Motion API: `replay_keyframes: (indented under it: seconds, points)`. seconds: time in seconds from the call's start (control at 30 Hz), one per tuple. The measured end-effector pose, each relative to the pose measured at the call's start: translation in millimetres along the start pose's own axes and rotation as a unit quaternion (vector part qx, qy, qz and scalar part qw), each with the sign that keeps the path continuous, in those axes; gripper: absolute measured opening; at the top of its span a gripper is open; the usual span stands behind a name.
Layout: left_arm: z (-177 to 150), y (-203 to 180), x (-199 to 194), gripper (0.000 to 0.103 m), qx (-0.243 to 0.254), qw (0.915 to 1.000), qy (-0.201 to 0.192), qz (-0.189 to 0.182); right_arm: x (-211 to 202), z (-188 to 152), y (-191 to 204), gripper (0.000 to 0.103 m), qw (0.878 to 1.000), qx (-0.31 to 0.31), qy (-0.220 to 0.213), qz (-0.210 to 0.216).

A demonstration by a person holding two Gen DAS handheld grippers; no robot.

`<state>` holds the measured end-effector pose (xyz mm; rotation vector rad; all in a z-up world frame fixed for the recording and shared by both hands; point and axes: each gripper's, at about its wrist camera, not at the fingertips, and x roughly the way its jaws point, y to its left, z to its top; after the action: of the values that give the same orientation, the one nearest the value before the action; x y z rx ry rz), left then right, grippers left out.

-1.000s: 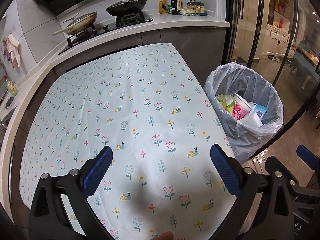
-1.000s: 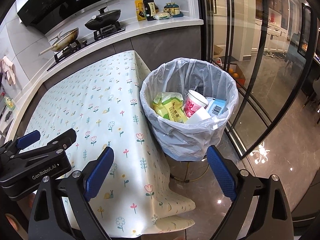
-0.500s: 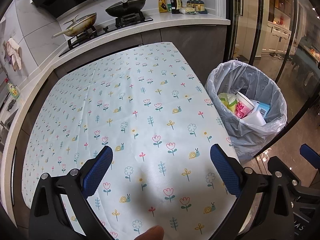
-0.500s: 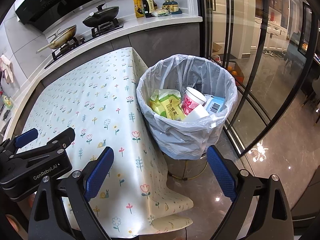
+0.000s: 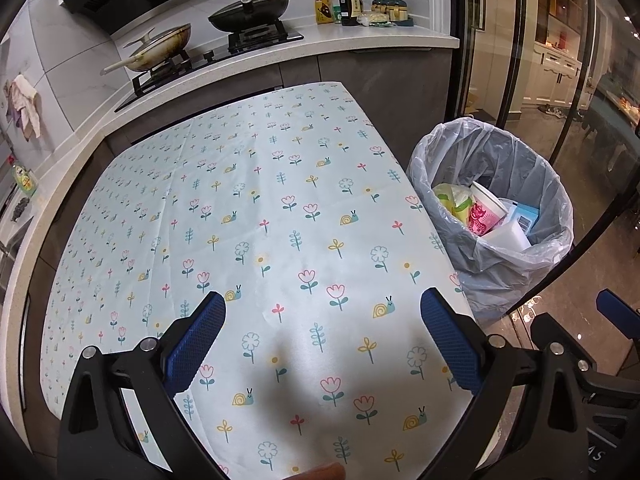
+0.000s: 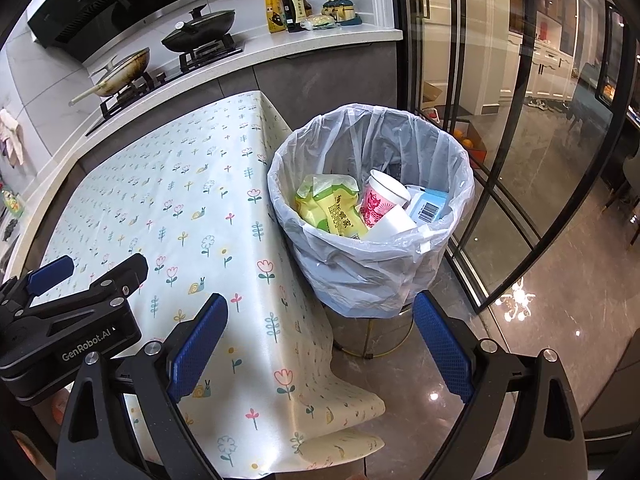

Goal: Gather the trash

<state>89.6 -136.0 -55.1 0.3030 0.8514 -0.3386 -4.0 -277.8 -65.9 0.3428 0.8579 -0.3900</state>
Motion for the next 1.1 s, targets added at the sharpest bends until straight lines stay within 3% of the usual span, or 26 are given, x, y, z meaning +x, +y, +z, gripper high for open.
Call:
replay_keyframes:
  seconds: [1.1]
  points:
    - [-4.5, 1.8, -0.1, 0.094, -0.003, 1.0, 0.001, 0.006, 1.5, 1.0, 0.7, 0.09, 1.0, 0.002, -0.002, -0.001]
